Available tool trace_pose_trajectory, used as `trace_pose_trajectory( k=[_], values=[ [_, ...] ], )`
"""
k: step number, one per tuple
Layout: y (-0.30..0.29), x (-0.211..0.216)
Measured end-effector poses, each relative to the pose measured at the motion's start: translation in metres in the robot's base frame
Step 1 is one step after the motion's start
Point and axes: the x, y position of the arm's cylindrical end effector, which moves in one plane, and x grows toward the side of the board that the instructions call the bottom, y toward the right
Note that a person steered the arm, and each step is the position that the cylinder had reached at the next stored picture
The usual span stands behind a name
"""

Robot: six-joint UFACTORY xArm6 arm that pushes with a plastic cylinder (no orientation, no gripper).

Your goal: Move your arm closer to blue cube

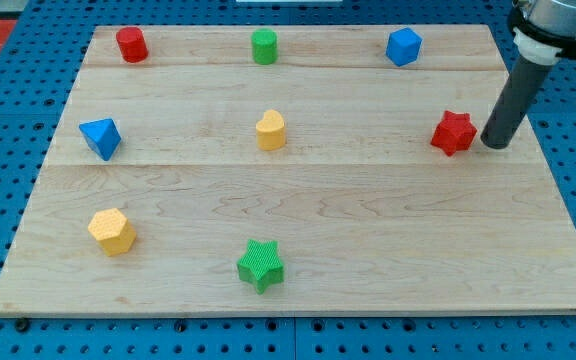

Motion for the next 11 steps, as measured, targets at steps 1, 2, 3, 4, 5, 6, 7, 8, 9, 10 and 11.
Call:
trace_pose_trajectory(
  k=[1, 2, 3, 4, 5, 6, 7, 8, 9, 10, 11],
  values=[
    [-0.063, -0.009],
    [-0.134, -0.009],
    [-0.118, -0.007],
    [-0.078, -0.038],
    [-0.028, -0.076],
    [0.031, -0.104],
    [0.063, -0.126],
    [0.055, -0.155],
    [0.002, -0.173],
    [-0.046, -0.186],
    [-0.078, -0.186]
  ],
)
